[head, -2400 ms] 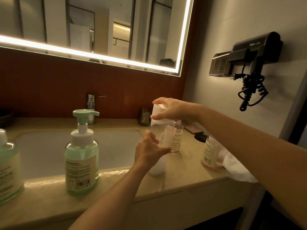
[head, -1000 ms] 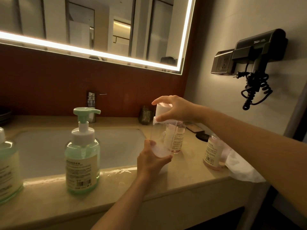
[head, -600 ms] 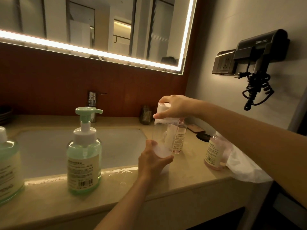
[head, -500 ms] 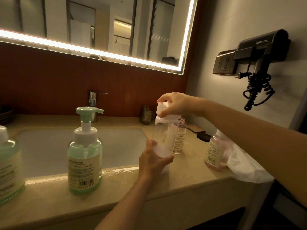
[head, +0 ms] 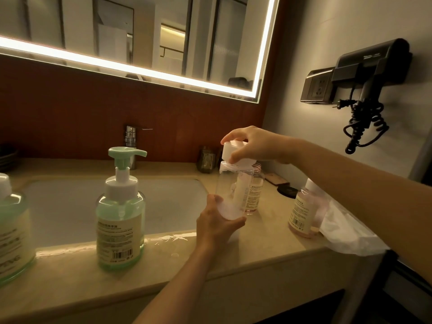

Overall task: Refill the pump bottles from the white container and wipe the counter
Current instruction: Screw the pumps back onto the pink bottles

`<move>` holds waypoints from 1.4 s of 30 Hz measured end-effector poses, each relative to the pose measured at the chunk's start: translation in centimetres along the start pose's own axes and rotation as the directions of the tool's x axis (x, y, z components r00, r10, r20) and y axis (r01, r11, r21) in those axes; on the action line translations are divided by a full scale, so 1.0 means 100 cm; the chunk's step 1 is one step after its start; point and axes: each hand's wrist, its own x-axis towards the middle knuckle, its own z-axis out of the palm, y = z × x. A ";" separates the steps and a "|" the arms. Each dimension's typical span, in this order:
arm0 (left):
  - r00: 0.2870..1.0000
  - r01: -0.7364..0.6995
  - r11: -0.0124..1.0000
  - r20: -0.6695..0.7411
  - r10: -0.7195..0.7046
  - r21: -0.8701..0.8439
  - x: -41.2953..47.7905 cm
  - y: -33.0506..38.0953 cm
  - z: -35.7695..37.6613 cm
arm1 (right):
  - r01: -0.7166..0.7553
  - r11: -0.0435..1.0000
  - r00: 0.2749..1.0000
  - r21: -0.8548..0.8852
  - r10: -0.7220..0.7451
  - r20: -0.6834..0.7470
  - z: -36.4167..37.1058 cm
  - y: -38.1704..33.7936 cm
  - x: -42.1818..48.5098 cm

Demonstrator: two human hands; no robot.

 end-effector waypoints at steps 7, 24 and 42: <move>1.000 0.005 1.000 0.003 -0.005 -0.008 0.000 0.001 -0.002 | -0.006 0.999 0.993 -0.046 0.001 -0.121 0.006 -0.001 0.002; 1.000 -0.004 1.000 -0.003 0.004 -0.008 0.000 -0.001 0.000 | -0.089 0.988 0.996 -0.125 0.093 0.020 -0.007 -0.004 -0.004; 1.000 -0.012 1.000 -0.010 0.012 -0.004 0.000 -0.003 0.002 | -0.092 0.928 0.994 -0.361 0.104 0.015 -0.002 -0.003 -0.005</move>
